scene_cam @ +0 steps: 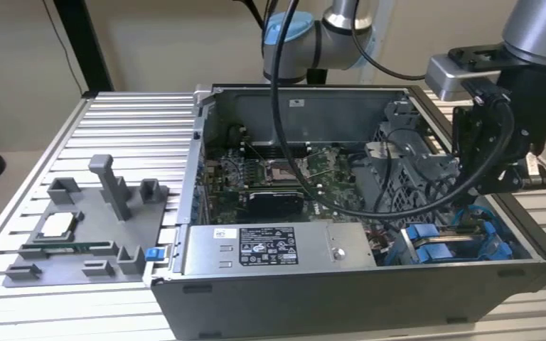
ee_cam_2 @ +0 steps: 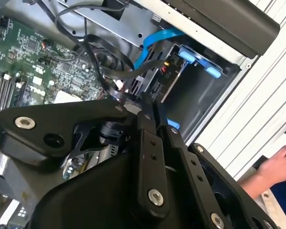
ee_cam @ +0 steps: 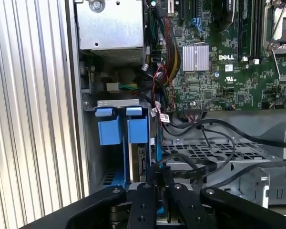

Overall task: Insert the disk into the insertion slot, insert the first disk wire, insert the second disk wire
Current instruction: 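Insert the second disk wire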

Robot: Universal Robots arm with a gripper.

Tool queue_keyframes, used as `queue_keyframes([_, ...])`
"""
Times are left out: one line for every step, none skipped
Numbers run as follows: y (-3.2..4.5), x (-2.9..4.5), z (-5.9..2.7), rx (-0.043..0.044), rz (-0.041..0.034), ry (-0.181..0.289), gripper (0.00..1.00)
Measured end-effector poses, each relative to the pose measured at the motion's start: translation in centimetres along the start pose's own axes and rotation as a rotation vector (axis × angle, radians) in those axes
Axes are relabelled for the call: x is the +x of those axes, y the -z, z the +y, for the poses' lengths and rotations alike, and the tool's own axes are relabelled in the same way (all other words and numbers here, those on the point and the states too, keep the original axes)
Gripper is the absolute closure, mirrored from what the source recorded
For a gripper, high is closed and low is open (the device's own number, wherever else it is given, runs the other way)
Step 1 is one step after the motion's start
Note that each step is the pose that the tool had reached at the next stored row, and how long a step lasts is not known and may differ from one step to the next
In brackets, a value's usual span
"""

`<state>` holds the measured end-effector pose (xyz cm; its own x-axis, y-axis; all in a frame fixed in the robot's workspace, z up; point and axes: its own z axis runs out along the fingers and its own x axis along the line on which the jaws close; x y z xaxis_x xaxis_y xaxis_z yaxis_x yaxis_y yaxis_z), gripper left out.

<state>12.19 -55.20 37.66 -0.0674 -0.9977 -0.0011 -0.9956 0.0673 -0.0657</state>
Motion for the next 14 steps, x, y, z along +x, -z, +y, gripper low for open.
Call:
queue_keyframes([-0.05, 0.21, 0.05, 0.0019, -0.0016, 0.001, 1.00])
queue_keyframes([-0.10, 0.38, 0.10, 0.0033, -0.0036, 0.002, 1.00])
queue_keyframes([-0.15, 0.49, 0.16, 0.0047, -0.0049, 0.005, 1.00])
queue_keyframes([-0.22, 0.55, 0.24, 0.0064, -0.0066, 0.011, 1.00])
queue_keyframes([-0.29, 0.57, 0.29, 0.0079, -0.0081, 0.018, 1.00])
queue_keyframes([-0.36, 0.60, 0.33, 0.0092, -0.0096, 0.027, 1.00])
queue_keyframes([-0.43, 0.62, 0.36, 0.0104, -0.0113, 0.037, 1.00])
queue_keyframes([-0.49, 0.63, 0.38, 0.0118, -0.0128, 0.047, 1.00])
queue_keyframes([-0.54, 0.65, 0.40, 0.0135, -0.0142, 0.057, 1.00])
queue_keyframes([-0.60, 0.69, 0.42, 0.0152, -0.0155, 0.065, 1.00])
queue_keyframes([-0.66, 0.75, 0.43, 0.0166, -0.0164, 0.073, 1.00])
queue_keyframes([-0.72, 0.83, 0.43, 0.0172, -0.0173, 0.078, 1.00])
queue_keyframes([-0.78, 0.93, 0.43, 0.0174, -0.0181, 0.082, 1.00])
queue_keyframes([-0.86, 1.03, 0.43, 0.0174, -0.0192, 0.085, 1.00])
